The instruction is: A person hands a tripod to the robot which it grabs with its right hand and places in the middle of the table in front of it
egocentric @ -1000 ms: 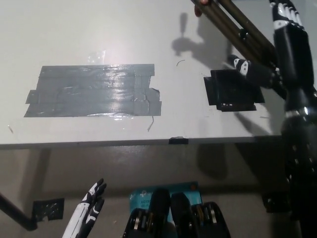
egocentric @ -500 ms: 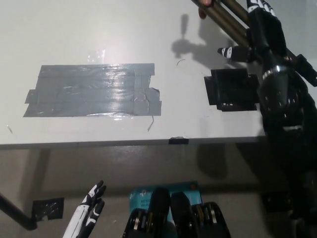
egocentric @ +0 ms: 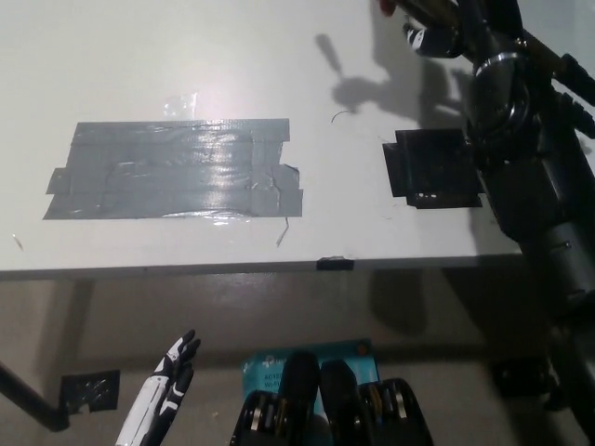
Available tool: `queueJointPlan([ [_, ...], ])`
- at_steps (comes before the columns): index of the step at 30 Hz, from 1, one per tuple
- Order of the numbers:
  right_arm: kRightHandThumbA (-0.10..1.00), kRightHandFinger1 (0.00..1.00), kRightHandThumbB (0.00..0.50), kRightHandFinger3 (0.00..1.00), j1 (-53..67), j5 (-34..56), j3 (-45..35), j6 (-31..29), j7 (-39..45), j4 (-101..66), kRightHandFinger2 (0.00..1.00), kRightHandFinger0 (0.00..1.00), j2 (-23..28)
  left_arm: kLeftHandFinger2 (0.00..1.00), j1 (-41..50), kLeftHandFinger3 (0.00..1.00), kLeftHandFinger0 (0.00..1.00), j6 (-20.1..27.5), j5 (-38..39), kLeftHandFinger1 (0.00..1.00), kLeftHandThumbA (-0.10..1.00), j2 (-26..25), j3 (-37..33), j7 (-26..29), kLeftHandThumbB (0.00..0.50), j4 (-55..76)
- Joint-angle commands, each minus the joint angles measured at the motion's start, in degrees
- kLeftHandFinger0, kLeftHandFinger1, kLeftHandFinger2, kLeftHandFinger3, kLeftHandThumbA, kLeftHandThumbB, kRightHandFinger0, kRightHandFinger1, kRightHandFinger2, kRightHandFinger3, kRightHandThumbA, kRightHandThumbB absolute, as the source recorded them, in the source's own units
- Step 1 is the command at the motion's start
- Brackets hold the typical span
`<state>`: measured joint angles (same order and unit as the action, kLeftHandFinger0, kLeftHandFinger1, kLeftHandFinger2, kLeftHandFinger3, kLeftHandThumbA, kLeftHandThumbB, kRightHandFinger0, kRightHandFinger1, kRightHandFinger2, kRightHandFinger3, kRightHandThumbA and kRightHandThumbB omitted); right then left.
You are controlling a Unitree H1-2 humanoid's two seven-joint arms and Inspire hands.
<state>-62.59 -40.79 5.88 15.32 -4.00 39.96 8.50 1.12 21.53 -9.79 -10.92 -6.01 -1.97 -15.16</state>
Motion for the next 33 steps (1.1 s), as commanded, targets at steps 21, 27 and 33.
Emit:
queueJointPlan([
  [21,-0.1,0.55,0.206,0.84,0.04,2.84,3.42,-10.73,-14.7,-0.41,0.91,0.06,3.47,1.0,-1.52,1.0,1.0,1.03,-0.58,1.0,0.99,-1.08,0.42,-0.29,0.311,1.77],
  [27,-0.1,0.4,0.235,0.8,2.64,2.89,5.17,-9.27,-10.8,-4.85,0.8,0.0,3.03,1.0,-1.52,1.0,1.0,1.12,-1.09,1.0,1.0,-0.99,0.08,-0.27,0.308,1.52],
  [33,-0.1,0.43,0.222,0.85,4.66,1.45,9.36,-9.94,-7.9,-5.99,0.89,0.0,3.09,1.0,-1.84,1.0,1.0,0.19,-0.91,1.0,0.99,-1.06,0.14,-0.58,0.31,2.16],
])
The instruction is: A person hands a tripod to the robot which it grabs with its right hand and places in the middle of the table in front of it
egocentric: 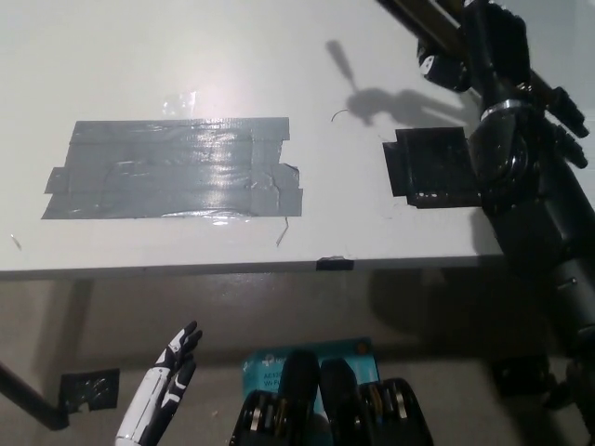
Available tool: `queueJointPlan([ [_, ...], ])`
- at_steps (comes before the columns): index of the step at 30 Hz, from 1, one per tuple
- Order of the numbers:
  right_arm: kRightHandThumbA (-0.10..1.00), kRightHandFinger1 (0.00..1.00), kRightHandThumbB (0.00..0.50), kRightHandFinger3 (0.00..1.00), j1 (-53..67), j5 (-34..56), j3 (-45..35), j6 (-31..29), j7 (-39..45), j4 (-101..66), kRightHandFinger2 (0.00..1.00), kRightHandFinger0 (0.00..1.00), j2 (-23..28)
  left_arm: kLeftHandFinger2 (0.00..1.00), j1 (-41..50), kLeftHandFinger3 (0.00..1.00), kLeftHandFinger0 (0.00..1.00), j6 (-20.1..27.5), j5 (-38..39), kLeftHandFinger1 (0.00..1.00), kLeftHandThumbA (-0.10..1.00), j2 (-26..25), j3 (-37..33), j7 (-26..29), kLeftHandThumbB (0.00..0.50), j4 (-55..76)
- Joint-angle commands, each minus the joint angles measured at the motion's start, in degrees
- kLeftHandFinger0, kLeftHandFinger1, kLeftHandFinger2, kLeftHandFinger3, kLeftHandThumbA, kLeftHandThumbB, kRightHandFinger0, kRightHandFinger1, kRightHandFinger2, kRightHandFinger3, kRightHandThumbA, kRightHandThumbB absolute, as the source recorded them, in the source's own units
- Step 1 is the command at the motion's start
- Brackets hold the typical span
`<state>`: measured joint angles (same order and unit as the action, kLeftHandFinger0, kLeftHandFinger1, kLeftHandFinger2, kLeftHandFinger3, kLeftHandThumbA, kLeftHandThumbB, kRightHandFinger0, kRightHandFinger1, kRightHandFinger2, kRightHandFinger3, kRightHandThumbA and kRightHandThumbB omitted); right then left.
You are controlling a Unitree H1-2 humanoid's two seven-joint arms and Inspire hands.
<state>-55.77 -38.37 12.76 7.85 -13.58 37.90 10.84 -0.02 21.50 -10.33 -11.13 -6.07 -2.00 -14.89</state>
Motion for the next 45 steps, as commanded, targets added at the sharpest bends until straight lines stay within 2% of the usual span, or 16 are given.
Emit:
queueJointPlan([
  [1,-0.1,0.42,0.224,0.81,-2.0,-1.04,2.95,-2.55,1.63,-3.96,0.87,0.0,0.82,1.0,-0.84,1.0,1.0,0.11,-0.39,1.0,0.99,-0.93,0.21,-0.6,0.31,1.94],
  [6,-0.1,0.41,0.206,0.81,0.55,-3.68,8.99,-4.7,1.76,-1.98,0.88,0.0,1.54,1.0,-1.0,1.0,1.0,0.47,-0.84,1.0,1.0,-1.07,0.04,-0.57,0.312,1.78],
  [10,-0.1,0.53,0.195,0.87,1.75,-4.04,11.74,-5.62,2.47,0.71,0.96,0.02,2.3,1.0,-1.53,1.0,1.0,0.8,-0.53,1.0,1.0,-1.23,0.1,-0.77,0.304,1.39],
  [13,-0.1,0.55,0.218,0.88,2.58,-4.77,13.49,-6.4,1.67,2.78,0.97,0.03,2.91,1.0,-1.79,1.0,1.0,0.93,-0.7,1.0,1.0,-1.32,-0.02,-0.75,0.3,1.22],
  [16,-0.1,0.56,0.205,0.9,3.01,-4.78,14.52,-7.98,0.94,5.53,0.99,0.02,3.38,1.0,-1.95,1.0,1.0,1.51,-0.72,1.0,1.0,-1.42,-0.06,-0.66,0.297,0.92],
  [18,-0.1,0.6,0.196,0.97,3.03,-4.21,14.59,-9.91,-0.07,8.39,1.0,0.04,3.61,1.0,-2.24,1.0,1.0,1.01,-0.73,1.0,1.0,-1.55,-0.07,-0.78,0.3,0.88],
  [20,-0.1,0.64,0.207,0.98,3.07,-3.43,14.0,-11.79,-0.94,10.52,1.0,0.09,3.9,1.0,-2.44,1.0,1.0,0.87,-0.53,1.0,0.99,-1.46,-0.04,-0.77,0.3,0.98],
  [22,-0.1,0.62,0.211,0.94,3.08,-2.81,13.27,-12.52,-0.96,11.41,0.94,0.14,4.0,1.0,-2.59,1.0,1.0,0.71,-0.36,1.0,0.99,-1.4,-0.06,-0.84,0.3,0.98],
  [23,0.06,0.65,0.249,0.9,3.01,-1.52,12.32,-11.7,1.51,11.6,0.88,0.25,4.04,1.0,-2.66,1.0,1.0,0.64,-0.45,1.0,0.99,-1.37,-0.11,-0.79,0.3,0.87],
  [24,0.16,0.8,0.298,1.0,2.82,-0.99,12.02,-11.41,3.1,11.49,1.0,0.39,4.09,1.0,-2.77,1.0,1.0,0.68,-0.4,1.0,0.99,-1.36,-0.1,-0.79,0.3,0.81],
  [25,0.35,1.0,0.329,1.0,2.23,0.31,11.64,-10.7,7.79,11.13,1.0,0.74,4.43,1.0,-3.08,1.0,1.0,0.73,-0.27,1.0,0.99,-1.33,-0.04,-0.78,0.3,0.63],
  [26,0.45,1.0,0.369,1.0,1.98,1.73,11.55,-10.4,13.23,10.1,1.0,1.0,5.16,1.0,-3.34,1.0,1.0,0.83,-0.23,1.0,0.99,-1.31,0.0,-0.72,0.303,0.29],
  [30,0.66,1.0,0.445,1.0,2.92,1.8,11.39,-11.28,15.38,6.92,1.0,1.0,6.45,1.0,-3.51,1.0,1.0,1.43,-0.43,1.0,1.0,-1.31,-0.15,-0.64,0.303,-0.22],
  [34,0.71,1.0,0.455,1.0,3.87,3.27,10.27,-12.32,16.26,2.36,1.0,1.0,7.2,1.0,-3.56,1.0,1.0,1.82,-0.69,1.0,1.0,-1.41,-0.21,-0.44,0.291,-0.53],
  [37,0.78,1.0,0.5,1.0,3.95,5.86,9.87,-10.32,23.41,-3.4,1.0,1.0,8.49,1.0,-3.82,1.0,1.0,1.61,-0.64,1.0,1.0,-1.48,-0.24,-0.58,0.281,-0.2],
  [45,0.68,1.0,0.5,1.0,2.11,15.86,9.79,2.92,46.49,-23.4,1.0,1.0,12.37,1.0,-4.54,1.0,1.0,1.37,-0.6,1.0,1.0,-1.56,-0.09,-0.52,0.28,-0.43],
])
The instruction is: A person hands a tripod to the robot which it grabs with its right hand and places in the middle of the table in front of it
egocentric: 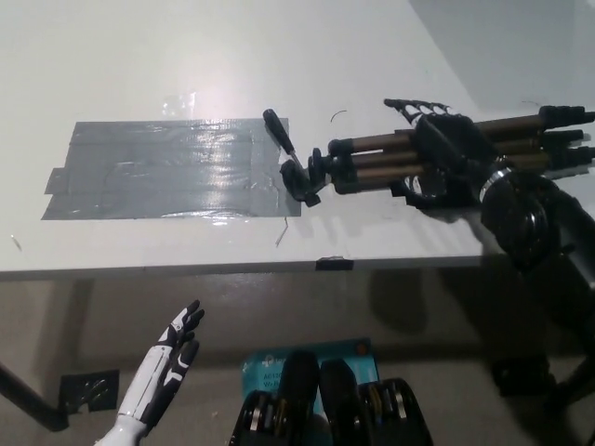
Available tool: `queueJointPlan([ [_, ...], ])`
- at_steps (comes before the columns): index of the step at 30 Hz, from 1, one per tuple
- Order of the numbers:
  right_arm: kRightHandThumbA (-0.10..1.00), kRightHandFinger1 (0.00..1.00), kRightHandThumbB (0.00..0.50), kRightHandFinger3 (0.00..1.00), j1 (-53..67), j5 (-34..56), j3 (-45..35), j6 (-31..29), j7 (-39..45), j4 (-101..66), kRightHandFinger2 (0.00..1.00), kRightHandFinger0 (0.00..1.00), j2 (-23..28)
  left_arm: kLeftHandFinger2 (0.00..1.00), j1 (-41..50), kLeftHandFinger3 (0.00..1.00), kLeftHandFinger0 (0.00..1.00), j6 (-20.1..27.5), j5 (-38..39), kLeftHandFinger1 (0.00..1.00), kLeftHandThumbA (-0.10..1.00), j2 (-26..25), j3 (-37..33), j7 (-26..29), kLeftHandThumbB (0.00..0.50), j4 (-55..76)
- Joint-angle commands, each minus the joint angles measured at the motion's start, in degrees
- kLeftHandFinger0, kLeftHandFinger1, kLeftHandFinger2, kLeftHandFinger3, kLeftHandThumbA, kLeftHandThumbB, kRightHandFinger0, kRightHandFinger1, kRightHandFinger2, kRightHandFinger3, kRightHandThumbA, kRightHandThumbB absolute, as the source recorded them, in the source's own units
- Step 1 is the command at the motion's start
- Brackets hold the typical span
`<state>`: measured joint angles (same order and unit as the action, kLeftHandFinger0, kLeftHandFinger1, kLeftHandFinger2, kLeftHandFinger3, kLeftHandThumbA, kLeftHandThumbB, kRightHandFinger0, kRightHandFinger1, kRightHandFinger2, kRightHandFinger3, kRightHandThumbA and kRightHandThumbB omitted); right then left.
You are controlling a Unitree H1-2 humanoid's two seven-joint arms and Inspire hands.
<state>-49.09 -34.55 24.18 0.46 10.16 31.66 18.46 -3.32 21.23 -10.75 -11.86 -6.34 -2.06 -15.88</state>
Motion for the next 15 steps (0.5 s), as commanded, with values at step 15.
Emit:
queueJointPlan([
  [15,0.82,1.0,0.442,1.0,-3.72,45.55,-23.02,21.71,22.96,-44.63,1.0,1.0,5.71,1.0,-1.62,1.0,1.0,1.9,0.32,1.0,0.99,-0.67,0.39,-0.37,0.273,0.12],
])
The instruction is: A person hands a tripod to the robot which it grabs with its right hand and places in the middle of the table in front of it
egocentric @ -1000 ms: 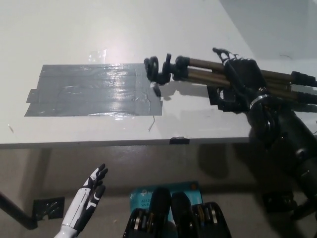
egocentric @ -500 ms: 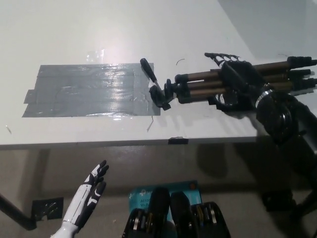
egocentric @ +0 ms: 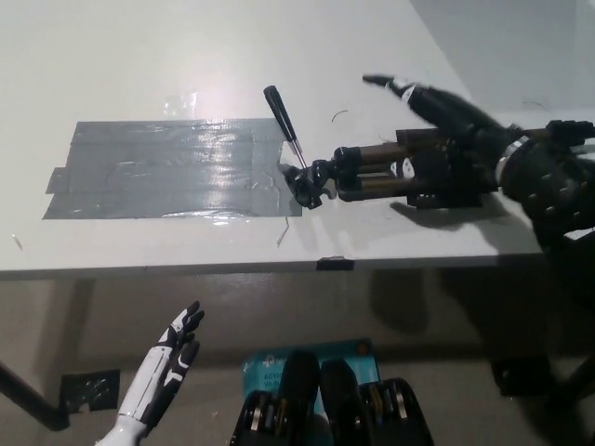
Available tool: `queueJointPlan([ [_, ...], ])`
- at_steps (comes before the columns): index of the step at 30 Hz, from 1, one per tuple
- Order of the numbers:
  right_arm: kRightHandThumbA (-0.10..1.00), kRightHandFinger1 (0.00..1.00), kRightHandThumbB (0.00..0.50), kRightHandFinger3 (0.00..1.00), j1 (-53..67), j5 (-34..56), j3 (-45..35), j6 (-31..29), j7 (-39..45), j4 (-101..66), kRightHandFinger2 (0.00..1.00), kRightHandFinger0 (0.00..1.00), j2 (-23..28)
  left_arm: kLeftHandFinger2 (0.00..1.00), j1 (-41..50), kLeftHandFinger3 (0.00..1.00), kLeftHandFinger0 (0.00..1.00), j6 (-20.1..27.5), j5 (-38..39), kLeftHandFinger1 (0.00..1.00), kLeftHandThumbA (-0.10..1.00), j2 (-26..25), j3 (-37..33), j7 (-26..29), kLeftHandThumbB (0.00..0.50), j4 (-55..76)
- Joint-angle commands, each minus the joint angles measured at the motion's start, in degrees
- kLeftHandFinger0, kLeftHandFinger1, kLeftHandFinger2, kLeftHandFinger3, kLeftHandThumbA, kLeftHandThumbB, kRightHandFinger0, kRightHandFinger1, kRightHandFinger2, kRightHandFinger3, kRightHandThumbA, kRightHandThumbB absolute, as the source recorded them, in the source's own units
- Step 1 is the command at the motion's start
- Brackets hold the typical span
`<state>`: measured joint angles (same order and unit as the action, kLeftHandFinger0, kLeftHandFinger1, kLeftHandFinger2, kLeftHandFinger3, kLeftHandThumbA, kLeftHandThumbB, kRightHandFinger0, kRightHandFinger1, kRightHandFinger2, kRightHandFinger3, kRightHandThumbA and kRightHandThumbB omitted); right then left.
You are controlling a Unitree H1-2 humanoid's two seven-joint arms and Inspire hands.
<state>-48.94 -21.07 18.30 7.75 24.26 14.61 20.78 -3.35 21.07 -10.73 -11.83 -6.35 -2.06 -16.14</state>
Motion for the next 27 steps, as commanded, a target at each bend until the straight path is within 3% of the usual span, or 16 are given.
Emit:
queueJointPlan([
  [1,0.88,1.0,0.425,1.0,-2.36,32.33,-18.2,15.38,7.19,-31.06,1.0,1.0,2.81,1.0,-1.55,1.0,1.0,2.02,0.24,1.0,0.99,-0.55,0.29,-0.37,0.274,0.32],
  [3,1.0,1.0,0.396,1.0,1.72,30.26,-18.8,15.5,3.59,-38.7,1.0,1.0,1.76,1.0,-1.65,1.0,1.0,1.96,-0.12,1.0,1.0,-0.49,0.05,-0.38,0.276,0.25],
  [4,1.0,1.0,0.396,1.0,1.72,30.26,-18.8,15.5,3.59,-38.7,1.0,1.0,1.76,1.0,-1.65,1.0,1.0,1.96,-0.12,1.0,1.0,-0.49,0.05,-0.38,0.276,0.25],
  [5,0.97,1.0,0.354,1.0,7.28,29.09,-18.67,14.71,0.88,-45.6,1.0,1.0,0.24,1.0,-1.17,1.0,1.0,1.53,-0.22,1.0,1.0,-0.57,0.01,-0.48,0.274,0.69],
  [9,0.9,1.0,0.294,1.0,18.2,26.49,-17.34,9.63,-3.36,-51.61,1.0,1.0,-3.48,1.0,-0.55,1.0,1.0,1.99,-0.64,1.0,1.0,-0.59,0.07,0.0,0.27,0.39],
  [11,0.8,1.0,0.23,1.0,26.85,24.65,-16.56,3.3,-5.97,-49.53,1.0,1.0,-6.78,1.0,-0.4,1.0,1.0,2.21,-0.52,1.0,1.0,-0.48,0.18,0.2,0.269,0.02],
  [14,0.81,1.0,0.213,1.0,31.75,23.83,-16.66,0.97,-6.99,-46.81,1.0,1.0,-9.19,1.0,0.01,1.0,1.0,2.29,-0.1,1.0,1.0,-0.47,0.25,0.04,0.27,-0.29],
  [18,0.68,1.0,0.119,1.0,38.2,23.01,-17.4,-6.4,-9.02,-40.0,1.0,1.0,-14.26,1.0,0.1,1.0,1.0,2.91,0.71,1.0,0.99,-0.03,0.38,0.06,0.271,-0.86],
  [20,0.64,1.0,0.143,1.0,40.63,24.2,-18.08,-6.43,-9.67,-37.58,1.0,1.0,-17.3,1.0,0.62,1.0,1.0,2.97,0.87,1.0,0.99,0.06,0.47,0.14,0.273,-0.76],
  [22,0.69,1.0,0.143,1.0,43.06,22.5,-18.46,-8.05,-11.01,-33.3,1.0,1.0,-20.02,1.0,0.98,1.0,1.0,2.9,0.54,1.0,1.0,-0.04,0.5,0.3,0.285,-0.66],
  [23,0.7,1.0,0.099,1.0,43.81,21.61,-18.5,-9.78,-11.43,-30.38,1.0,1.0,-20.77,1.0,1.05,1.0,1.0,2.69,0.6,1.0,1.0,0.04,0.54,0.32,0.293,-0.66],
  [25,0.71,1.0,0.081,1.0,44.01,20.22,-18.31,-11.59,-11.88,-27.69,1.0,1.0,-21.04,1.0,1.12,1.0,1.0,2.72,0.65,1.0,1.0,0.09,0.6,0.38,0.292,-0.7],
  [27,0.69,1.0,0.094,1.0,44.34,16.88,-17.53,-15.58,-12.76,-21.25,1.0,1.0,-21.05,1.0,1.72,1.0,1.0,2.63,0.58,1.0,1.0,0.02,0.74,0.46,0.289,-0.36],
])
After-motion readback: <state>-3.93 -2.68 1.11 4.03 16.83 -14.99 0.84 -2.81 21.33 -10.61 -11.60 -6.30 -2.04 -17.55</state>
